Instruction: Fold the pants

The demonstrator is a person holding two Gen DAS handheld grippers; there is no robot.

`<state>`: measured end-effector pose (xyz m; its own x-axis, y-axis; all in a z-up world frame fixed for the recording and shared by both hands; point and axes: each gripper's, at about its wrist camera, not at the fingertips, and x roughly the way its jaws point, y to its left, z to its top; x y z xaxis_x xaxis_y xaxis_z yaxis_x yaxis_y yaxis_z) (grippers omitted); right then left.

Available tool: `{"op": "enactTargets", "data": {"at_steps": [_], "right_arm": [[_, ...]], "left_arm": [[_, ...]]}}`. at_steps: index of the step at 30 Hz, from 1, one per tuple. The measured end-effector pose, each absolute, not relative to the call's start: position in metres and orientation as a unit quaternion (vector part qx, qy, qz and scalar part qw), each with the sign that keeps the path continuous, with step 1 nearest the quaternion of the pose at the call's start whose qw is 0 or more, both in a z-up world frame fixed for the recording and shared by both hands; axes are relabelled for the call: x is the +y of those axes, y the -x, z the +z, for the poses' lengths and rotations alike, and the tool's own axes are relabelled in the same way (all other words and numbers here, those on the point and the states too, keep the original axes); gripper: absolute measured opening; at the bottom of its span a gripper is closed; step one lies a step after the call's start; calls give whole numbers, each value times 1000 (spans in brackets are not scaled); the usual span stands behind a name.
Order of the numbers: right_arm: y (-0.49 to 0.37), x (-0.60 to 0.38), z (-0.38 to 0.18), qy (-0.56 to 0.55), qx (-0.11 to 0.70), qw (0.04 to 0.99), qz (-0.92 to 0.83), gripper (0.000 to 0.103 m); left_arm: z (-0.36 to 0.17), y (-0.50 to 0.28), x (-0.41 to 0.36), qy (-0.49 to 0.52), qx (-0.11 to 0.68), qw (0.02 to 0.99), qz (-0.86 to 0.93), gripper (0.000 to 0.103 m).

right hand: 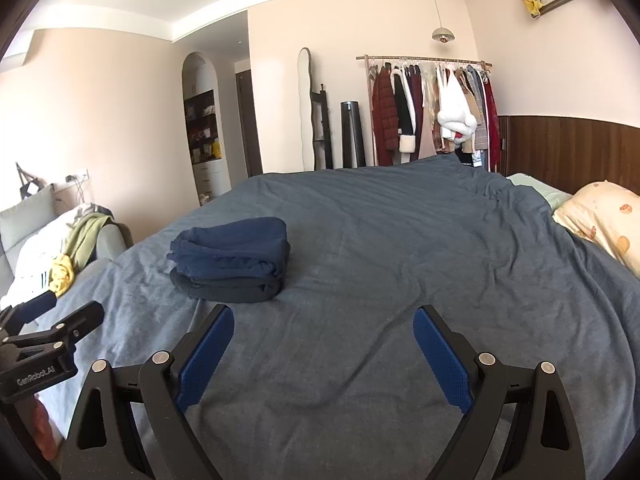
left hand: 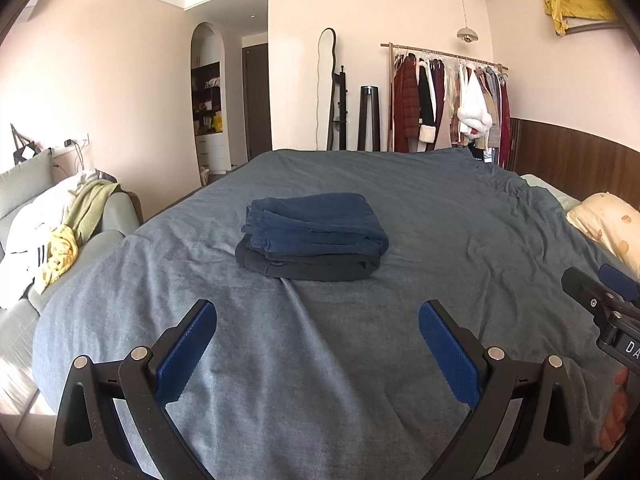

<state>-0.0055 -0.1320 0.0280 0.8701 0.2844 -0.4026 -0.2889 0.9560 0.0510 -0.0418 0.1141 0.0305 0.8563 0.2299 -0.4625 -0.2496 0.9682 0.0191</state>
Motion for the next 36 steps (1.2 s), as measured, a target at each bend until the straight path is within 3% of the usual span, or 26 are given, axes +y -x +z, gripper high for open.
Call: {"op": "enactTargets", "data": {"at_steps": [36], "right_arm": [[26, -147, 19, 0, 227, 962, 155, 92]], "left_arm": [[31, 53, 91, 21, 244, 963, 110, 103]]}}
